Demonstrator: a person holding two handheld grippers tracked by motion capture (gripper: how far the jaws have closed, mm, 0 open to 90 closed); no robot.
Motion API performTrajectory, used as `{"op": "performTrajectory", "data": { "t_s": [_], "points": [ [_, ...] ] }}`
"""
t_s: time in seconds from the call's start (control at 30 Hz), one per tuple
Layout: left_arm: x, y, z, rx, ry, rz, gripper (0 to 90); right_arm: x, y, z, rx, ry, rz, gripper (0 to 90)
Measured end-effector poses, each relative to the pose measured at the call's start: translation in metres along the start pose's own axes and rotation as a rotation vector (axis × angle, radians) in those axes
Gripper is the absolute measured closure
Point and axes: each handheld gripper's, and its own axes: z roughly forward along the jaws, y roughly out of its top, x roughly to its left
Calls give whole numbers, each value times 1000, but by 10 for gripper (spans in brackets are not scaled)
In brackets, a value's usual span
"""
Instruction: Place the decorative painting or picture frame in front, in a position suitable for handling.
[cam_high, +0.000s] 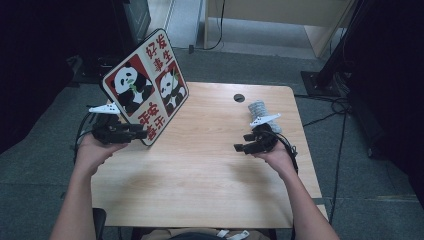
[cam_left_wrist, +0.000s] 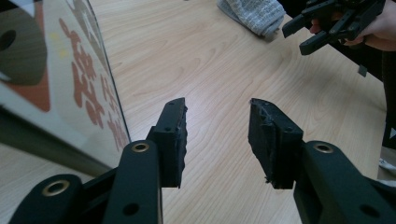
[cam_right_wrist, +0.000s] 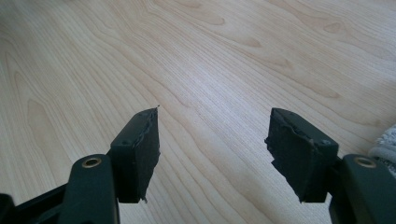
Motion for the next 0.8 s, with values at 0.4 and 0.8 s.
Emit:
{"op": "performTrajectory", "data": {
  "t_s": [0.4,0.8],
  "points": [
    [9,-7,-23,-35,40,-30,564,-1,-1,-1,2,0,-4,354],
    [27,-11,-39,-50,84,-81,568,0,0,-1,-8,7,-4,356]
  ]
}}
